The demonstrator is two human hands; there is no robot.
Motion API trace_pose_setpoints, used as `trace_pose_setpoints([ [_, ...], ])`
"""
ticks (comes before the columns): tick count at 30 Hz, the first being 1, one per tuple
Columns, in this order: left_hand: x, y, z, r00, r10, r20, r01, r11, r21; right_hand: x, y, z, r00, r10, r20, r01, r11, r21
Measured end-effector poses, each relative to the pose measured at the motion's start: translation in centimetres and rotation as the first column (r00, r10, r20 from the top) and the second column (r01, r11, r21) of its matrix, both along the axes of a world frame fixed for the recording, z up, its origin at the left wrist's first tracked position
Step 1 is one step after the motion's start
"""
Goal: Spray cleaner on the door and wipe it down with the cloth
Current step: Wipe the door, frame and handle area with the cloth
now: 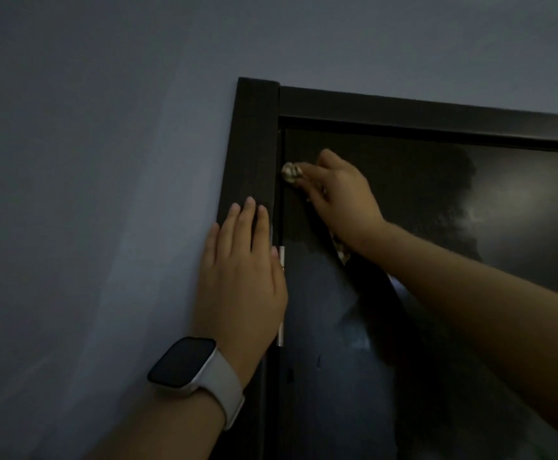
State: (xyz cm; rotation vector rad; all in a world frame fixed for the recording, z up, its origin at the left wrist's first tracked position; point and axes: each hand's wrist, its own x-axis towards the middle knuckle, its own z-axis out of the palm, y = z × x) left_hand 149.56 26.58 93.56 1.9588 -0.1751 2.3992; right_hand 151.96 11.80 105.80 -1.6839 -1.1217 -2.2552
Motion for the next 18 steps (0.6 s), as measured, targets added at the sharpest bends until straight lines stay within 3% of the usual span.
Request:
trace_pose_setpoints([
  [10, -0.7, 0.0, -3.1, 0.998, 0.044, -0.047, -0.044, 0.999, 0.016, -0.1, -4.4, -20.2, 0.994, -0.054, -0.093, 0.031, 0.973, -0.227],
  [13, -0.9, 0.3, -4.8, 0.997, 0.043, -0.07, -0.042, 0.999, 0.009, -0.2, -4.1, -19.6, 0.996, -0.054, -0.072, 0.036, 0.972, -0.233],
  [18, -0.9, 0.6, -4.8, 0.995, 0.03, -0.095, -0.028, 0.999, 0.026, -0.4, -0.9, -10.8, 0.998, 0.015, -0.064, -0.015, 1.0, 0.008],
])
